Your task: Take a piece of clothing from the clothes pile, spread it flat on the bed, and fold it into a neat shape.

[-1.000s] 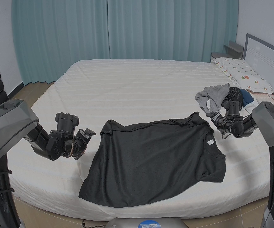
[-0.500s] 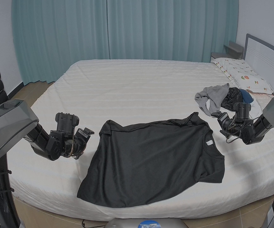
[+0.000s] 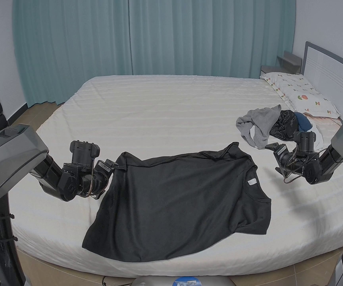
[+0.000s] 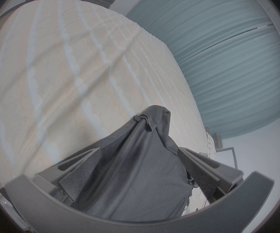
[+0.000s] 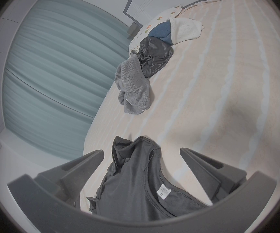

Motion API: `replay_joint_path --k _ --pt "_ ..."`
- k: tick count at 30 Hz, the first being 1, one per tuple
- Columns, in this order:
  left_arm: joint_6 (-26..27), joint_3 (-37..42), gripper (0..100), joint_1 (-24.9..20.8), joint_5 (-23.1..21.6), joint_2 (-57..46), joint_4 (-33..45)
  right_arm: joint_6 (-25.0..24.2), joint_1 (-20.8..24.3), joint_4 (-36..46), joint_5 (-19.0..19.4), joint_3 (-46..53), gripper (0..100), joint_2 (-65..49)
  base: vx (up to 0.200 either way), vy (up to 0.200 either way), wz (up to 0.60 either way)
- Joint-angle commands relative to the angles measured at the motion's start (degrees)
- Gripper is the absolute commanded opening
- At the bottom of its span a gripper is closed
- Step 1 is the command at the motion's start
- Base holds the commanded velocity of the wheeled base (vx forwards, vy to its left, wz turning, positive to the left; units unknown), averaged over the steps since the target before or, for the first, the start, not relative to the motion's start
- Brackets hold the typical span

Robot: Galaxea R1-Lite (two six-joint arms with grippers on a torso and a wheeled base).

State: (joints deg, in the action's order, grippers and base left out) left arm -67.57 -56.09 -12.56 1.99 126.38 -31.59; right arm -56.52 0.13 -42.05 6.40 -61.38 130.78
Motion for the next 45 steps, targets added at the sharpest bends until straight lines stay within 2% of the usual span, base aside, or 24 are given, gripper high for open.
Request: replay_joint_path --k 1,5,10,16,18,19,23,28,30,31,36,45 --pt "0.1 -0.2 100 0.0 0.0 -0.2 -0.1 0.0 0.1 0.0 0.0 0.2 100 0.0 0.200 0.000 0.00" --pt "0.4 -1.4 100 0.0 0.0 0.1 0.0 0.0 0.5 -0.1 0.0 0.8 100 0.0 0.200 0.000 0.00" --pt "1.0 -3.3 100 0.1 0.2 0.6 0.4 0.1 0.6 -0.1 0.0 0.9 100 0.4 0.000 0.000 0.00" --pt "5.4 -6.6 100 0.5 0.3 4.3 0.6 0.1 1.0 -0.1 0.0 0.8 100 0.5 0.000 0.000 0.00" --pt "5.4 -6.6 100 0.5 0.3 4.3 0.6 0.1 1.0 -0.1 0.0 0.8 100 0.5 0.000 0.000 0.00" --pt "7.5 -8.2 100 0.5 0.4 6.1 0.6 0.1 1.1 -0.1 0.0 0.9 100 0.6 0.000 0.000 0.00" --pt "9.3 -11.1 100 0.5 2.2 8.6 0.7 0.1 1.1 -0.1 0.0 0.9 100 0.8 0.000 0.000 0.00" --pt "9.9 -14.7 100 0.4 3.1 11.4 1.5 0.1 1.1 -0.1 0.0 0.8 100 0.8 0.000 0.000 0.00" --pt "10.0 -18.1 100 0.4 3.2 13.3 4.1 0.1 1.0 -0.1 0.1 0.8 100 0.8 0.000 0.000 0.00" --pt "10.1 -19.2 0 0.5 3.2 13.7 5.0 0.1 1.0 -0.1 0.1 0.8 100 0.8 0.000 0.000 0.00" --pt "10.2 -23.9 0 1.7 4.9 15.2 8.3 0.3 1.0 -0.5 0.0 0.7 100 1.6 0.000 0.000 0.00" --pt "11.5 -32.2 0 5.9 6.5 15.7 9.2 0.5 1.6 -2.3 0.0 0.0 100 2.5 0.000 0.000 0.00"
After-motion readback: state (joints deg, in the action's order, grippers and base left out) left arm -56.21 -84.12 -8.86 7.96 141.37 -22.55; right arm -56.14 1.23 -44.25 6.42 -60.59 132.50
